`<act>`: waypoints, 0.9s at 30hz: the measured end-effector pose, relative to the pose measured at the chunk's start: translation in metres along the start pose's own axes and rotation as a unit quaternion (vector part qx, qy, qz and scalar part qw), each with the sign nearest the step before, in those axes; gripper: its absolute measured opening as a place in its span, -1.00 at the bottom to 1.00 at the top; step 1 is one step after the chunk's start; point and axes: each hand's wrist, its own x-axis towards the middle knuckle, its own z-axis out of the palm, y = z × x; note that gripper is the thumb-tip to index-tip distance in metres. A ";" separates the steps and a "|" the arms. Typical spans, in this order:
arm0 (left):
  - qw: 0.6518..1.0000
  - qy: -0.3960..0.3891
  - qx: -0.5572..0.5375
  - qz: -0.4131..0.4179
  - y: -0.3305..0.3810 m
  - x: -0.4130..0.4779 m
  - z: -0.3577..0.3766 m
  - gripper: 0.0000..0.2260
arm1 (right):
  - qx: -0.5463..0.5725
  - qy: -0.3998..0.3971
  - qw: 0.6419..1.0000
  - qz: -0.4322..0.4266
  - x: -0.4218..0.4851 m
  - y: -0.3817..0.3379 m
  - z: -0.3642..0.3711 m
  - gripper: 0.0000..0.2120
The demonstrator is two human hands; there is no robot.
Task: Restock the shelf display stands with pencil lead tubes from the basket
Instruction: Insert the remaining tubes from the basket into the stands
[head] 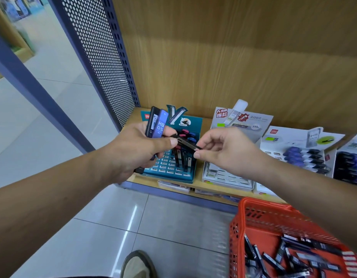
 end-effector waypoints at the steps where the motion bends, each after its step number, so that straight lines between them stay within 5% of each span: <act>1: 1.000 0.002 0.009 0.007 0.001 0.000 -0.003 -0.86 | 0.004 -0.002 1.000 -0.006 0.000 -0.001 0.002 -0.90; 10: 0.945 0.076 0.291 0.128 -0.001 0.018 -0.031 -0.94 | -0.219 0.089 0.969 -0.077 0.016 0.020 0.011 -0.84; 16: 0.915 0.082 0.350 0.184 -0.003 0.057 -0.025 -0.92 | -0.313 0.074 0.934 -0.153 0.029 0.035 0.025 -0.51; 27: 0.915 0.057 0.353 0.188 -0.025 0.072 -0.033 -0.93 | -0.295 0.051 0.939 -0.171 0.037 0.050 0.037 -0.57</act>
